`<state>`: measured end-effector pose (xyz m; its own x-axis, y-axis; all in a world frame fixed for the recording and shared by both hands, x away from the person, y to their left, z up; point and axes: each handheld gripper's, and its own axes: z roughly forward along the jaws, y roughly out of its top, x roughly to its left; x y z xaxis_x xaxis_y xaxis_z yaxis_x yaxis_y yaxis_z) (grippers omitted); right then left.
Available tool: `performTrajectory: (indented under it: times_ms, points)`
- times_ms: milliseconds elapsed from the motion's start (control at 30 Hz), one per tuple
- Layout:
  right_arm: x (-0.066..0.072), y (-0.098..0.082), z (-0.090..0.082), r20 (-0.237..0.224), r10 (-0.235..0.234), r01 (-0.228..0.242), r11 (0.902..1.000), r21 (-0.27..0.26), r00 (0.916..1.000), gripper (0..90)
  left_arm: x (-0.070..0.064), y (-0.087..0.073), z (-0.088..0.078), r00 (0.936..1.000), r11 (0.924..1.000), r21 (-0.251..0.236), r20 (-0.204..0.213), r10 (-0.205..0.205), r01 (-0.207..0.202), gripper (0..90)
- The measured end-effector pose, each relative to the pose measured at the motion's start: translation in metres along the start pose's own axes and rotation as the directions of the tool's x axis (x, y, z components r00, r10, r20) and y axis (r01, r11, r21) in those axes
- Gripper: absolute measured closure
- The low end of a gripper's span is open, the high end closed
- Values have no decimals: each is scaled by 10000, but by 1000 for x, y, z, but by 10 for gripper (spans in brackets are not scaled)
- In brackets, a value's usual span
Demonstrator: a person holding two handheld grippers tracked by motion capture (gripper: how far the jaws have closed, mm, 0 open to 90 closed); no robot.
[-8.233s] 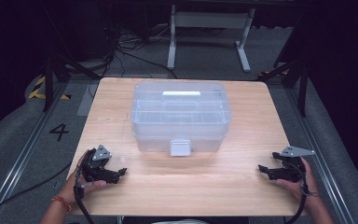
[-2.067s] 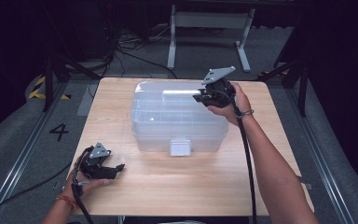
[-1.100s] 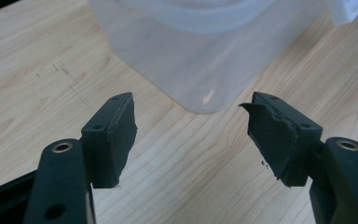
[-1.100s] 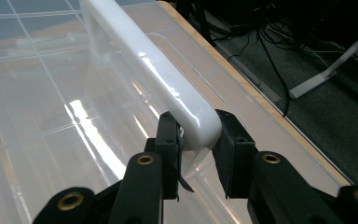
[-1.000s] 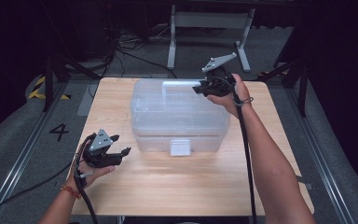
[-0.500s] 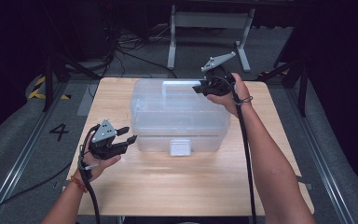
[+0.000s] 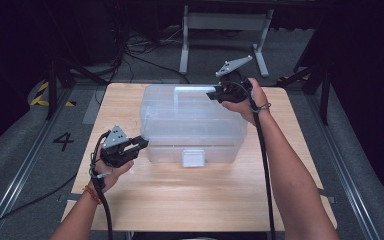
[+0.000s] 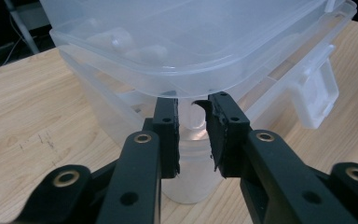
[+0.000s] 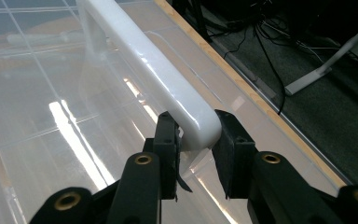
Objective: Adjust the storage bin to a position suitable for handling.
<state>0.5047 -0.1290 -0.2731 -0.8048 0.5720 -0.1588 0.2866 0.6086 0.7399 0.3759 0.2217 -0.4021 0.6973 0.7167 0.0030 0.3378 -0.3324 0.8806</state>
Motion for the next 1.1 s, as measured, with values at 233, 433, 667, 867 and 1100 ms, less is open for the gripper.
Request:
performTrajectory:
  times_ms: [233, 433, 667, 867, 1100]
  points:
    - [6, -1, -4, 265, -513, 511, 9987, 68, 9983, 689, -1, -3, 1, 9998, 9998, 44, -68, 193, -193, 856]
    - [4, -5, -12, 390, -407, 412, 9991, -122, 9984, 688, -1, -2, 1, 9996, 9996, -33, -81, 287, -287, 896]
    - [4, -26, -30, 680, -213, 239, 9990, -377, 9975, 634, 0, -1, 1, 9993, 9993, -1, -78, 373, -373, 898]
    - [2, -48, -54, 896, 11, 57, 9971, -763, 9960, 618, -1, -1, 1, 9989, 9990, 38, -125, 447, -447, 898]
    - [2, -70, -76, 1032, 145, -19, 9927, -1210, 9946, 601, -1, -1, 1, 9986, 9987, 101, -121, 505, -504, 898]
